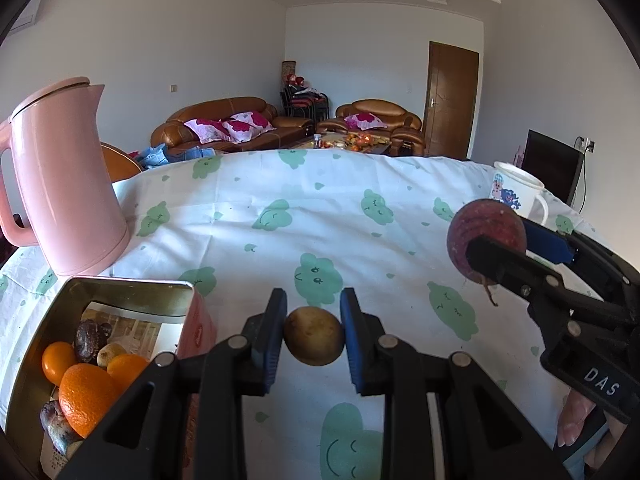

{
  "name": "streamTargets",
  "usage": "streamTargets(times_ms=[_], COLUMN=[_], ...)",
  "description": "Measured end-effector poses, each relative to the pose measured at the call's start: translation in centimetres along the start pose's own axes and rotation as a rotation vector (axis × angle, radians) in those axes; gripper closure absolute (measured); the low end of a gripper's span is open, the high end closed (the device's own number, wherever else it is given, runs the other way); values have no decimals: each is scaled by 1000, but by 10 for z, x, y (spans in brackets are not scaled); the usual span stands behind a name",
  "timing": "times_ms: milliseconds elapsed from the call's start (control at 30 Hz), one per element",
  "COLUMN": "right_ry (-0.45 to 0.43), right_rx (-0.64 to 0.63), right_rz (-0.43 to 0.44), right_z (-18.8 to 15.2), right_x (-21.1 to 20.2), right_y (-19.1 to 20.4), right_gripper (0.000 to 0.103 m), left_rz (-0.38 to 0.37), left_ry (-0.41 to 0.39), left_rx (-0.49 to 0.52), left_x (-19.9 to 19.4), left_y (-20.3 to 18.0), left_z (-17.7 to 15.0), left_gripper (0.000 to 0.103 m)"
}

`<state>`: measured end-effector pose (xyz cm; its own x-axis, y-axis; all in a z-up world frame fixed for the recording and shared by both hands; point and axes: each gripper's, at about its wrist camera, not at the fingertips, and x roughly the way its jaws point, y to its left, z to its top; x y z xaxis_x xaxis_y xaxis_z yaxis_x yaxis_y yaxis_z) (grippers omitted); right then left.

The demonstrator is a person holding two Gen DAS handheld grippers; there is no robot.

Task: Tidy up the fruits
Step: 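Lift the purple-red fruit with the right tool while the left lifts the brown fruit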

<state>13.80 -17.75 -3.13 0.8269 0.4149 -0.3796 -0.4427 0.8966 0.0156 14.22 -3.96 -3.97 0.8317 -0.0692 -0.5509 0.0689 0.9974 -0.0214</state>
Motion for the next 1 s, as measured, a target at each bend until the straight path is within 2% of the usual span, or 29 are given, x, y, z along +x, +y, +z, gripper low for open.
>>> streamTargets(times_ms=[233,1000], right_ry=[-15,-4], right_rx=[-7,-12], right_rz=[-11,-4], right_z=[-1,-6], right_x=[-6,-17], right_y=[3,24], right_gripper=[52,52], left_rz=[2,-19], left_ry=[-46,-103], left_rx=[52,19], left_x=[-15,-46], left_y=[-9,12], left_z=[-4,-15], left_gripper=[74,74])
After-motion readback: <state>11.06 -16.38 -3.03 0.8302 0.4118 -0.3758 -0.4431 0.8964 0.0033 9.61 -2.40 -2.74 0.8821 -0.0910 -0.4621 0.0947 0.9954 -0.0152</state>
